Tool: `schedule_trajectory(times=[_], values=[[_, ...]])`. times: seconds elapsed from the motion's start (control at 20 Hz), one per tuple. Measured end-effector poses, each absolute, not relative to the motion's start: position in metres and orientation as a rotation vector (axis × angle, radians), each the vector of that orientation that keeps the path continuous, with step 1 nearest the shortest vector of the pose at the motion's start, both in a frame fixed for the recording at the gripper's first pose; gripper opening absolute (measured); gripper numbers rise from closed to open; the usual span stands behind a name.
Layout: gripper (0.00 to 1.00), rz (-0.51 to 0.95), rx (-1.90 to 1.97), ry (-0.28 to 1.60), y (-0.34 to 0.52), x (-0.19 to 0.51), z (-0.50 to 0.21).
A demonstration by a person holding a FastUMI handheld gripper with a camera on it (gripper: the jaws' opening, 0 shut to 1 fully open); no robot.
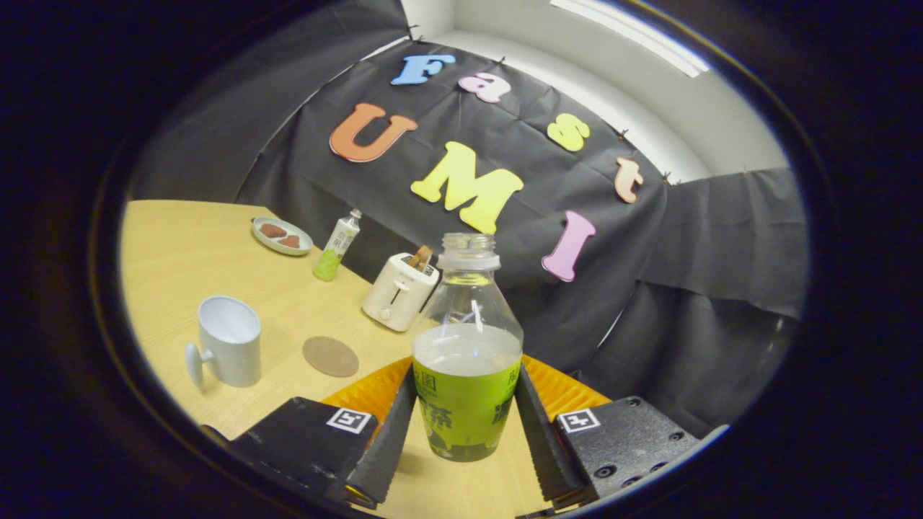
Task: Take the bottle from table, then pour the juice into the cup, finally place the bottle on the coaster
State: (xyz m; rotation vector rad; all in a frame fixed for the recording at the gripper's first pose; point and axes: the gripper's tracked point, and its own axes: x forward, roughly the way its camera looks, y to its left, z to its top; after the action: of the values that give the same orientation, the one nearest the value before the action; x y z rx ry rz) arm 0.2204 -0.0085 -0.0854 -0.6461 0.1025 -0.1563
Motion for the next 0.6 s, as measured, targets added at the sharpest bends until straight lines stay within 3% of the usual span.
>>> schedule_trajectory(times=[0.6], values=[[0.79,-0.099,-0.966,0.137,0.053,0.230,-0.108]])
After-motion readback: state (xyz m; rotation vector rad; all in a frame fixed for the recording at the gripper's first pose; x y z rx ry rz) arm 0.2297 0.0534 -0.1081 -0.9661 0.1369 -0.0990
